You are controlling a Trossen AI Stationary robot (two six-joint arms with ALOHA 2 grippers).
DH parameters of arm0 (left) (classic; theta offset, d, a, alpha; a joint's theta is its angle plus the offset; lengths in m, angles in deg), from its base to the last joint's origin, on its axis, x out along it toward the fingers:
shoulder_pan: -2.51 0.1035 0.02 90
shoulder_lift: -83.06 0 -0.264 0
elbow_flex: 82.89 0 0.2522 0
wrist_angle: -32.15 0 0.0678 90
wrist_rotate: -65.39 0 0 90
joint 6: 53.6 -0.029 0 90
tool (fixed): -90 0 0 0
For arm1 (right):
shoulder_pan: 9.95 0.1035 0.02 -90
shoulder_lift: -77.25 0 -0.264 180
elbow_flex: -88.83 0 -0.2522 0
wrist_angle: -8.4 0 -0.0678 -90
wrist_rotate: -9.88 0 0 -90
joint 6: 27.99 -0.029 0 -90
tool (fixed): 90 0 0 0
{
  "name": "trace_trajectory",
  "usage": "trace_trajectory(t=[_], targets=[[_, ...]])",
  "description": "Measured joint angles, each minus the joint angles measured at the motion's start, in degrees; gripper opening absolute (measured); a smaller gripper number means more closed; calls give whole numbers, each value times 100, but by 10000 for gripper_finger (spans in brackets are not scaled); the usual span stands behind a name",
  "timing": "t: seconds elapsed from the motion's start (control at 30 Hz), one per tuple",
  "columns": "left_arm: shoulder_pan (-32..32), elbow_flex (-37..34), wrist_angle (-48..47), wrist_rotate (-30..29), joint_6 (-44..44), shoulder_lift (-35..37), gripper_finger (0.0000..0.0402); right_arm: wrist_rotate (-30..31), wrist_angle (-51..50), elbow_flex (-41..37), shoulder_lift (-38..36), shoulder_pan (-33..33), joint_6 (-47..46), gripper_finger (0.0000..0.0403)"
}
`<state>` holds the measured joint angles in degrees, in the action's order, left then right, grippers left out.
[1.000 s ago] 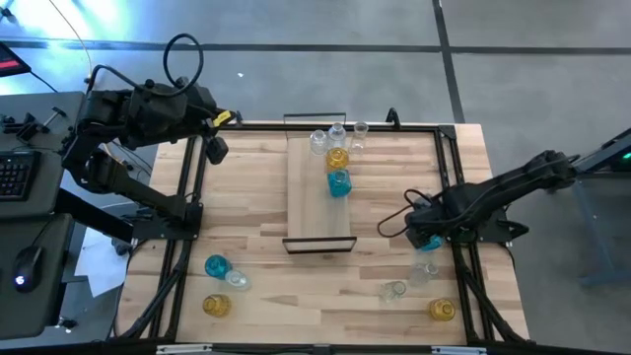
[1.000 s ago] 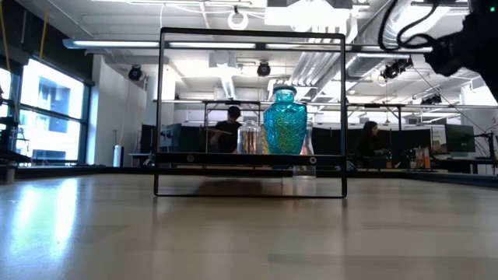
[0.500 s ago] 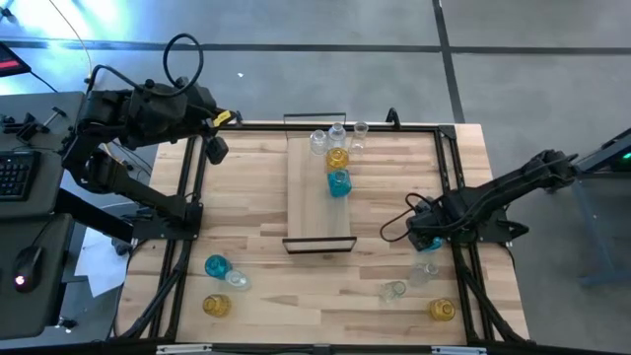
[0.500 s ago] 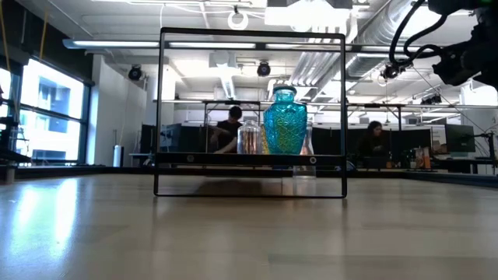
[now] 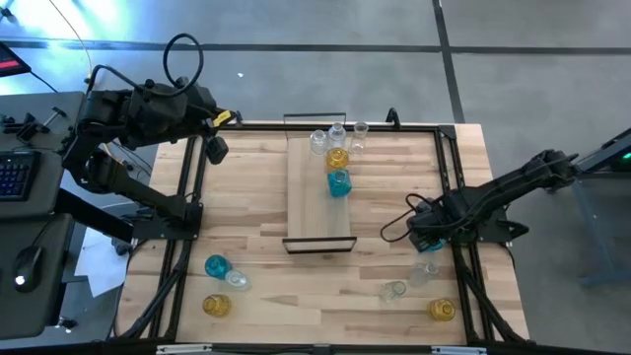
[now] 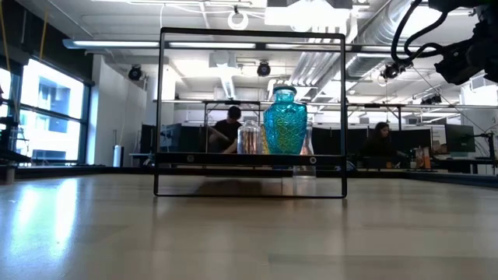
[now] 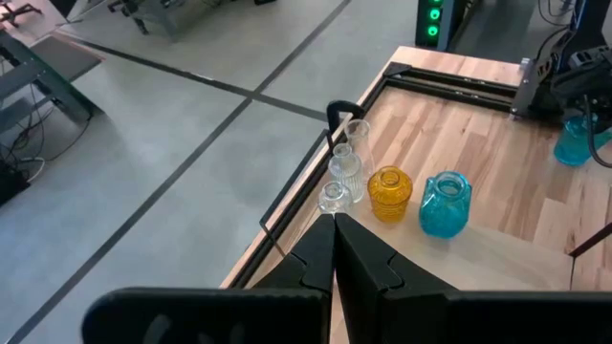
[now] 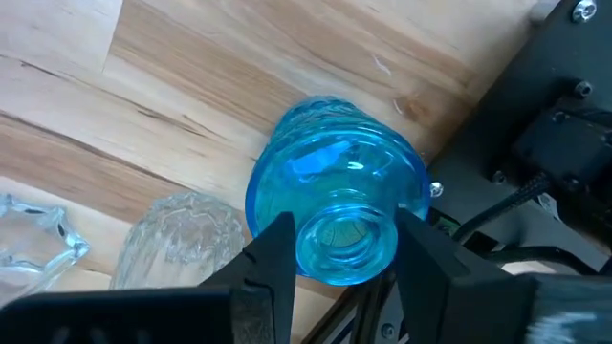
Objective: Sort vases onto shelf
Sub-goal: Put the right blue flower vase on the shelf aligned with the other blue flower vase
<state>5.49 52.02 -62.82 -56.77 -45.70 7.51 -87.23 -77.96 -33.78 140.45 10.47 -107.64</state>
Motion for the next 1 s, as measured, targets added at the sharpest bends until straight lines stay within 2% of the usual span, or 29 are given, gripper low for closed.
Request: trace_trajectory(t=[0.2,0.57,0.7,0.83,1.0], targets=[[-2,0,2,0,0,0,1,52,2,128,24,0,17,106],[0,2,4,0,0,0,1,684,-488,1098,17,-254,63,106],[0,2,4,2,0,0,1,872,-1000,1723,137,-549,440,106],[-2,2,4,2,0,0,1,1106,-1724,2690,521,-966,1171,106],[0,2,4,2,0,0,1,1536,-1742,4077,1177,-1693,2461,106]])
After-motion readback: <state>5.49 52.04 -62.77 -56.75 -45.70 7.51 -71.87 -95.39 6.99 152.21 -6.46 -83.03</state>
